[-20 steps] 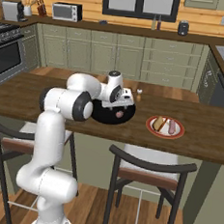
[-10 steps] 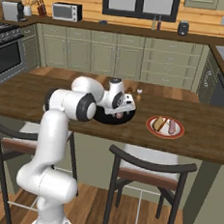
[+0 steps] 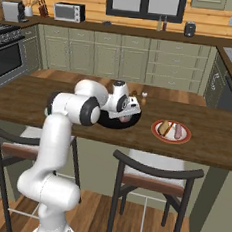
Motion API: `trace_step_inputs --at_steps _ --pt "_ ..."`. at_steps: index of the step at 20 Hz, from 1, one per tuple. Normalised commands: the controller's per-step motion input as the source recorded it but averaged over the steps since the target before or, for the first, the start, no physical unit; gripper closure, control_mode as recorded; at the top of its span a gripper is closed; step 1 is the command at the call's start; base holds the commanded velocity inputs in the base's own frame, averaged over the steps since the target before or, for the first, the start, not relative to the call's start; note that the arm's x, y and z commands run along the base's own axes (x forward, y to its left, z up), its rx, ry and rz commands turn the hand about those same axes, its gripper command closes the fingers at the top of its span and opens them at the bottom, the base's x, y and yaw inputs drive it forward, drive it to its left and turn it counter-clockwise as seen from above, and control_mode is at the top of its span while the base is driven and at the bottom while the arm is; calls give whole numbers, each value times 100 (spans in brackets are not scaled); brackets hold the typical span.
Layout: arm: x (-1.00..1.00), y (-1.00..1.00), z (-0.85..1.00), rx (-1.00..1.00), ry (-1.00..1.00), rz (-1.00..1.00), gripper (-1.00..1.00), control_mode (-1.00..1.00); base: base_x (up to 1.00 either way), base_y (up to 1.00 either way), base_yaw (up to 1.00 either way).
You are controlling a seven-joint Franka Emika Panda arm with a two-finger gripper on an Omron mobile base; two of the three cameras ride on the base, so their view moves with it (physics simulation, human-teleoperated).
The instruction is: Place one bun and one sausage from the bowl on each plate.
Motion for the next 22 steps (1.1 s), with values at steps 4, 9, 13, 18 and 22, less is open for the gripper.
trace_step_inputs --at_steps 4,9,13,18,22 --pt "-55 0 0 0 0 0 100 -100 0 0 0" --pt "-89 17 28 0 -2 -1 100 -100 0 0 0" --pt "-80 71 68 0 -3 -2 100 -100 0 0 0" --pt "-16 80 98 1 -3 -4 100 -100 0 0 0" --pt "-18 75 73 9 0 -2 100 -100 0 0 0"
